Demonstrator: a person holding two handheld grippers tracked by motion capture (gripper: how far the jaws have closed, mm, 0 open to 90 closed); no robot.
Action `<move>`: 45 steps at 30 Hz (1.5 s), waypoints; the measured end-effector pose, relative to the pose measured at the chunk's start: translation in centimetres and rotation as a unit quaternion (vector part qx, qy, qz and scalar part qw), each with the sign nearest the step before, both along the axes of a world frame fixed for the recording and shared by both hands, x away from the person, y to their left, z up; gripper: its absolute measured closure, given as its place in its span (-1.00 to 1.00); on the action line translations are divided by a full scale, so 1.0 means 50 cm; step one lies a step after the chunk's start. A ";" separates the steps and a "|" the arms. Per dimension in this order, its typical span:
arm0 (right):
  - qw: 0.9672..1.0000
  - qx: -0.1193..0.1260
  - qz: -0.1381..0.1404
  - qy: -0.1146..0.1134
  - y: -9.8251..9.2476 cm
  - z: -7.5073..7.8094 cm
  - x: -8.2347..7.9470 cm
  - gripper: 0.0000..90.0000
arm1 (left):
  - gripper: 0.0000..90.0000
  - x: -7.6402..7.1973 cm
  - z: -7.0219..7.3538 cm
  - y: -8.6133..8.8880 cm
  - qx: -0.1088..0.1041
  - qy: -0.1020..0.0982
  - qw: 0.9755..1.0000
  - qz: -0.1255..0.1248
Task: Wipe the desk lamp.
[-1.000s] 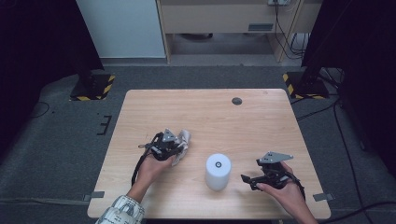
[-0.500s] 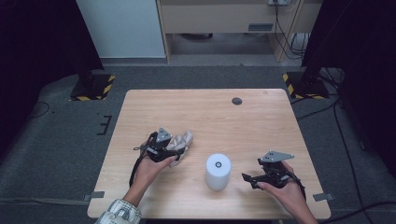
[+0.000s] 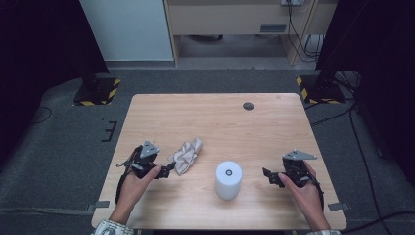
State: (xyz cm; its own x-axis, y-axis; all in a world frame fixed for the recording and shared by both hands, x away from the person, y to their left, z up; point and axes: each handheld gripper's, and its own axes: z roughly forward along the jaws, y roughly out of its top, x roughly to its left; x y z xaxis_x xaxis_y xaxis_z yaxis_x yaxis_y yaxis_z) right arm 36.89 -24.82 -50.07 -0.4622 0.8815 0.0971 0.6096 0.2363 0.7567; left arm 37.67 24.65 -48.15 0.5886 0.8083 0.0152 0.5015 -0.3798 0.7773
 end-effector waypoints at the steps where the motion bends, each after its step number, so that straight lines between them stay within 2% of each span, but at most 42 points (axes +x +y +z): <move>1: 1.000 -0.004 -0.006 0.003 -0.007 -0.005 0.005 -0.85 | -0.90 -0.003 -0.001 0.008 0.010 0.000 1.000 0.002; 5: 0.999 -0.014 -0.026 0.024 -0.027 -0.026 0.023 -0.83 | -0.89 -0.012 -0.011 0.044 0.036 0.018 0.999 0.022; 12: 0.998 -0.018 -0.060 0.027 -0.037 -0.037 0.050 -0.80 | -0.87 -0.014 -0.042 0.107 0.032 0.055 0.996 0.056; 17: 0.995 -0.015 -0.093 0.025 -0.046 -0.047 0.071 -0.80 | -0.87 0.001 -0.061 0.114 0.039 0.062 0.996 0.057; 20: 0.993 -0.004 -0.109 0.040 -0.052 -0.056 0.080 -0.80 | -0.88 0.003 -0.068 0.108 0.039 0.064 0.996 0.048; 22: 0.992 -0.006 -0.114 0.047 -0.054 -0.062 0.084 -0.80 | -0.88 0.004 -0.074 0.106 0.035 0.070 0.996 0.047; 23: 0.992 -0.011 -0.118 0.042 -0.052 -0.064 0.084 -0.80 | -0.89 0.004 -0.075 0.107 0.036 0.071 0.996 0.046; 26: 0.992 -0.020 -0.120 0.035 -0.048 -0.066 0.084 -0.81 | -0.90 0.004 -0.078 0.106 0.029 0.076 0.996 0.047; 31: 0.991 -0.060 -0.120 0.021 -0.029 -0.074 0.081 -0.88 | -0.90 0.004 -0.086 0.101 0.027 0.084 0.995 0.046; 35: 0.991 -0.059 -0.119 0.015 -0.023 -0.078 0.082 -0.92 | -0.91 0.004 -0.093 0.098 0.035 0.092 0.994 0.045; 41: 0.992 -0.059 -0.111 0.016 -0.014 -0.078 0.073 -0.91 | -0.97 0.003 -0.098 0.093 0.047 0.085 0.995 0.038; 45: 0.993 -0.060 -0.100 0.016 -0.008 -0.077 0.067 -0.91 | -1.00 0.003 -0.100 0.090 0.045 0.082 0.995 0.037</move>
State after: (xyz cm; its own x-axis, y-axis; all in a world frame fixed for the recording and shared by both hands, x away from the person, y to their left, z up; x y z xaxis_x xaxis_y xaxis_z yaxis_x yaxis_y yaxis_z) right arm 40.22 -25.20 -53.94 -0.2758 0.9612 -0.0023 0.6758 0.1956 0.7106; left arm 37.84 29.15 -53.15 0.5273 0.8497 -0.0018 0.6489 -0.4013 0.6464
